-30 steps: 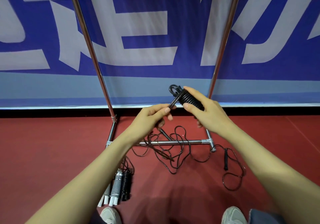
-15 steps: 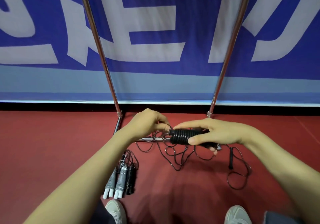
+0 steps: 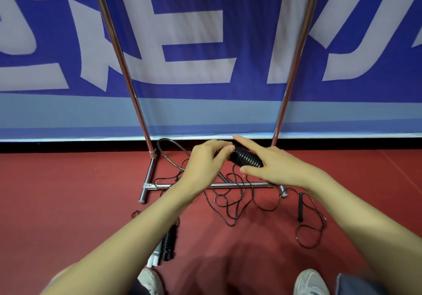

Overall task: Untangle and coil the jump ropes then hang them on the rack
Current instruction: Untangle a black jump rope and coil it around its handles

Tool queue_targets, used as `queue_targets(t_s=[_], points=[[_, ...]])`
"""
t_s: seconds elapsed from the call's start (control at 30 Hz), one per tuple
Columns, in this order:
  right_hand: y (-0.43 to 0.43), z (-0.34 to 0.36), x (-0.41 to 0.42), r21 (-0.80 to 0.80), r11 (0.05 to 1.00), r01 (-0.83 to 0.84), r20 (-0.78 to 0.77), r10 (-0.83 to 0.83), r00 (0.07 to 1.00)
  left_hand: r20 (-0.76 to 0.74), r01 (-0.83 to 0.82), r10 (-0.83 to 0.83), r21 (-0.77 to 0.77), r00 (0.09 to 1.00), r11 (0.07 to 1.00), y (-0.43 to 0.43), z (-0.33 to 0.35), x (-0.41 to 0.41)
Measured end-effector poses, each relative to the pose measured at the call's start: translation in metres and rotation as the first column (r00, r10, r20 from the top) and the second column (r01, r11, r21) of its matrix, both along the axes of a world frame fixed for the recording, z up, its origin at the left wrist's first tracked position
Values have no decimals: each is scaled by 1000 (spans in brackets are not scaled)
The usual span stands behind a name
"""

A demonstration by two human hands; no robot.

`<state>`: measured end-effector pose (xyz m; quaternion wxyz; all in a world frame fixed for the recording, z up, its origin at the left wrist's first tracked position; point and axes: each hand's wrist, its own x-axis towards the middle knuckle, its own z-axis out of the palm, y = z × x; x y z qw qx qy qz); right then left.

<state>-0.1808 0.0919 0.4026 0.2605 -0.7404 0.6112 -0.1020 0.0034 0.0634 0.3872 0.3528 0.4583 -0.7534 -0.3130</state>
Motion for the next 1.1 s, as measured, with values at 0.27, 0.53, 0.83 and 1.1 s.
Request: queue_targets(t_s=[0.27, 0.53, 0.83, 1.1], points=[[-3, 5, 1, -249, 963, 98, 143, -64, 988, -324, 123, -48, 215, 945, 969, 6, 1, -7], [-9, 8, 4, -328, 930, 165, 215, -96, 972, -516, 118, 39, 268, 856, 956, 6, 5, -7], [-6, 17, -7, -221, 920, 324, 546, -158, 823, -511, 371, -130, 404, 850, 836, 0, -1, 8], [3, 21, -7, -54, 998, -29, 630, 57, 775, -265, 191, -82, 417, 961, 888, -26, -6, 24]])
